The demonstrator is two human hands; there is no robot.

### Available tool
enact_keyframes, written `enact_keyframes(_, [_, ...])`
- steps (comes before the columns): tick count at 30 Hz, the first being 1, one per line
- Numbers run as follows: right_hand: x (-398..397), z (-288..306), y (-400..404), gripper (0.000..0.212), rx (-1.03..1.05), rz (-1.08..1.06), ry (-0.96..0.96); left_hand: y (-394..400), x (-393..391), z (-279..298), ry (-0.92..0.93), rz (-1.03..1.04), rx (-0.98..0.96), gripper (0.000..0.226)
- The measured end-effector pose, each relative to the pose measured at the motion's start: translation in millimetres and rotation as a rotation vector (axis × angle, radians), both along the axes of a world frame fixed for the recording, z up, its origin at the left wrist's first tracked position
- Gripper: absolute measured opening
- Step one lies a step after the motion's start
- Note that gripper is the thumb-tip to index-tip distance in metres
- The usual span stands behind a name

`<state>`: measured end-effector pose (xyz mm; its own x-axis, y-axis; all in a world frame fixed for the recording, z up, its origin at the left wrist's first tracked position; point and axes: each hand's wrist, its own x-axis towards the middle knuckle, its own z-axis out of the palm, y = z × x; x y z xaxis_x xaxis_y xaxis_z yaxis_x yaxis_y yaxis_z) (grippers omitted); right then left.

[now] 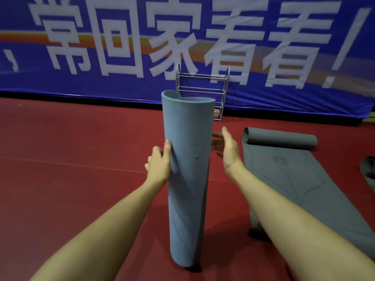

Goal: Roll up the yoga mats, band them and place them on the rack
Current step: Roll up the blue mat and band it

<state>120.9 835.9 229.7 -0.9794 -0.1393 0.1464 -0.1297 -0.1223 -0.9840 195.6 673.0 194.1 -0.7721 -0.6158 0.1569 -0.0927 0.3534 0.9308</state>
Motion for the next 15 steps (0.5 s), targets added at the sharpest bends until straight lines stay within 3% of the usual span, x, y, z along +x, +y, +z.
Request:
enact_keyframes(4, [3.1,39.6,0.2,0.065,0.085,-0.005,0.042,-1.0,-4.6,23.2,0.109,-0.007,0.032,0.039])
enact_keyframes(8, [11.9,68.4,-8.1,0.053,0.12,0.095,0.051,-2.4,-12.4,58.3,0.18,-0.016,0.047,0.077])
enact_keyframes(9, [13.5,73.3,-10.8,0.059,0.136,0.087,0.038,-3.0,-12.9,67.1,0.2,-0.013,0.043,0.084])
enact_keyframes(12, [17.1,80.5,-17.4,0.078,0.186,0.042,0.043,-0.2,-13.3,90.5,0.321,-0.051,0.095,0.076])
enact_keyframes(15, [17.8,84.9,-14.0,0.041,0.142,0.093,-0.014,5.8,-11.2,108.1,0.421,-0.109,0.089,0.068])
